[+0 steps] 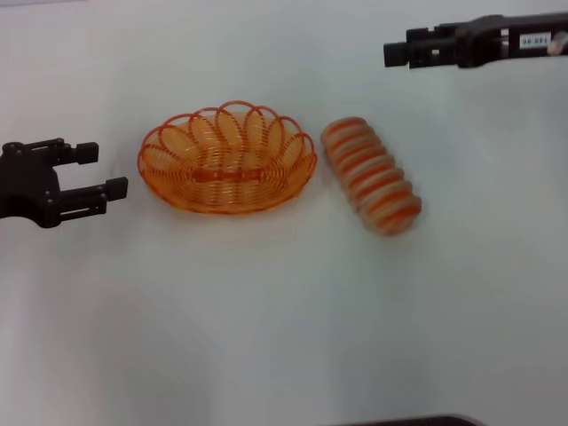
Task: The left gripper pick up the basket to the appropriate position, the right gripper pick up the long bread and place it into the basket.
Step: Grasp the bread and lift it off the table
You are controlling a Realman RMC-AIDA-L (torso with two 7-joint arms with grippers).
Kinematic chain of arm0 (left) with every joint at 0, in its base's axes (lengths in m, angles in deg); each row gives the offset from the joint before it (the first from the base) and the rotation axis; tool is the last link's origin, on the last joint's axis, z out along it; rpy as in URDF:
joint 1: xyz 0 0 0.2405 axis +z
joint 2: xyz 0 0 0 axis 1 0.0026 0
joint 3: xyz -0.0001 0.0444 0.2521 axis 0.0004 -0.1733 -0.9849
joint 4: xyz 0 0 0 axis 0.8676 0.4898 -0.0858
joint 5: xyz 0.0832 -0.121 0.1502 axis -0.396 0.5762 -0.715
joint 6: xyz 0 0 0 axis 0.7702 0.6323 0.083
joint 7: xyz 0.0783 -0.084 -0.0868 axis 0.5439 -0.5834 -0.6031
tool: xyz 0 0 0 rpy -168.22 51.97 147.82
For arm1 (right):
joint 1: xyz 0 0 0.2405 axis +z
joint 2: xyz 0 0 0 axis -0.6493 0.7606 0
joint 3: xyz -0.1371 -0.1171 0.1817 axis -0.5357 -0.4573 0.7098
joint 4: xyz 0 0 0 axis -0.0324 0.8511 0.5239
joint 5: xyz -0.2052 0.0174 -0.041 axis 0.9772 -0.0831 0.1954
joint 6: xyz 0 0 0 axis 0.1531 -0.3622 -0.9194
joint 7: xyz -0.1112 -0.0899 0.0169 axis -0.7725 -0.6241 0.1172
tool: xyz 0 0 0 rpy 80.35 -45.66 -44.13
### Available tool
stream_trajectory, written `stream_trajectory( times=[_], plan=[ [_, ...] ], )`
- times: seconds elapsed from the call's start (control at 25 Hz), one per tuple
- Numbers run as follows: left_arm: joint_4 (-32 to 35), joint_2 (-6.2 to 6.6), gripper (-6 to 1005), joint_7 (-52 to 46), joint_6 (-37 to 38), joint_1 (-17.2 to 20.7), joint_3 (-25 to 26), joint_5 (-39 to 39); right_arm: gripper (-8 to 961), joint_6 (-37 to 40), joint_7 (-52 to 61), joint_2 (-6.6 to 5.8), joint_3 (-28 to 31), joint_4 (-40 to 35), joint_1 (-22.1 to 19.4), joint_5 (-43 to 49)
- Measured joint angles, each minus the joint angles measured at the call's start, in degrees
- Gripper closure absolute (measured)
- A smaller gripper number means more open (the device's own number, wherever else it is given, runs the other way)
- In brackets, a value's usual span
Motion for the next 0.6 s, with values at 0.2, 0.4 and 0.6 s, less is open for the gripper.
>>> stream_trajectory(
  times=[0.2, 0.4, 0.6],
  plan=[
    [-0.01, -0.01, 295, 0.14, -0.2, 0.28, 0.0, -0.05, 175, 3.96, 10.74, -1.53, 0.78, -0.76, 4.86, 4.83],
    [-0.01, 0.06, 296, 0.22, -0.42, 0.37, 0.07, -0.17, 170, 7.15, 19.4, -2.01, 2.52, -2.0, 9.88, 13.52],
    [0.16, 0.28, 296, -0.39, -0.6, 0.17, 0.41, -1.15, 164, 10.9, 25.25, -1.3, 3.07, -2.94, 15.29, 22.63]
  ],
)
